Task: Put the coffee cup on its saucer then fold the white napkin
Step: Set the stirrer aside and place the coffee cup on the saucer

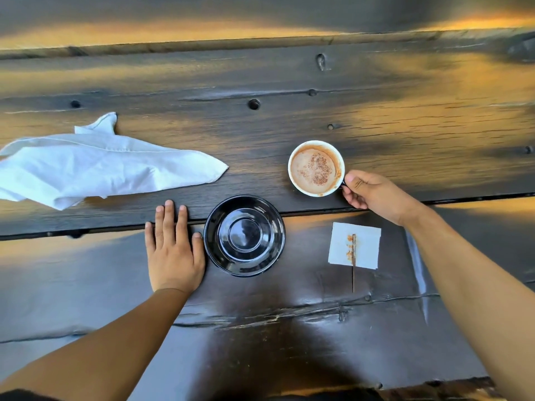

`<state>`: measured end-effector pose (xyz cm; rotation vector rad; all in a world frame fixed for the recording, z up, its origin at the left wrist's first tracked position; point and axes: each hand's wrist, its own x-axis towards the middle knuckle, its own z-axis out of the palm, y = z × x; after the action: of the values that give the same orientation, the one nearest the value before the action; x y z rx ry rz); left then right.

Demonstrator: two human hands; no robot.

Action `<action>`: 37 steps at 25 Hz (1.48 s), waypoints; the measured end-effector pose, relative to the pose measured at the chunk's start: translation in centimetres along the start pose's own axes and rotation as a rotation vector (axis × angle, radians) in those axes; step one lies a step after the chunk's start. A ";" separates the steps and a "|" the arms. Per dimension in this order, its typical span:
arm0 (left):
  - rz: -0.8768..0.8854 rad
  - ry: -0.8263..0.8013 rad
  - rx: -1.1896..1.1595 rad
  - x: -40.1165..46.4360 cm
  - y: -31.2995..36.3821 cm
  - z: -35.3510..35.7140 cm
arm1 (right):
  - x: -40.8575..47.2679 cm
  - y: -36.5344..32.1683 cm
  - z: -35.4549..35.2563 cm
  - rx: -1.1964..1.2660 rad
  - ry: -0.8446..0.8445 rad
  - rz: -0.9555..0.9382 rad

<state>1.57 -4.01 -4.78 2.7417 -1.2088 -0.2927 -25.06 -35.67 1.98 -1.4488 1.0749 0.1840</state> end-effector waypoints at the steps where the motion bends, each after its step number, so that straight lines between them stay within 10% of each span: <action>1: -0.002 -0.001 0.002 0.0 0.0 0.0 | -0.1 0.1 0.2 -0.008 0.003 -0.009; 37: 0.029 -0.004 -0.012 0.0 -0.5 0.0 | -2.8 -2.0 12.1 -0.212 -0.232 -0.199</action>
<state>1.90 -3.68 -4.87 2.7125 -1.2421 -0.3014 -19.48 -24.37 2.47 -1.6682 0.7347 0.3229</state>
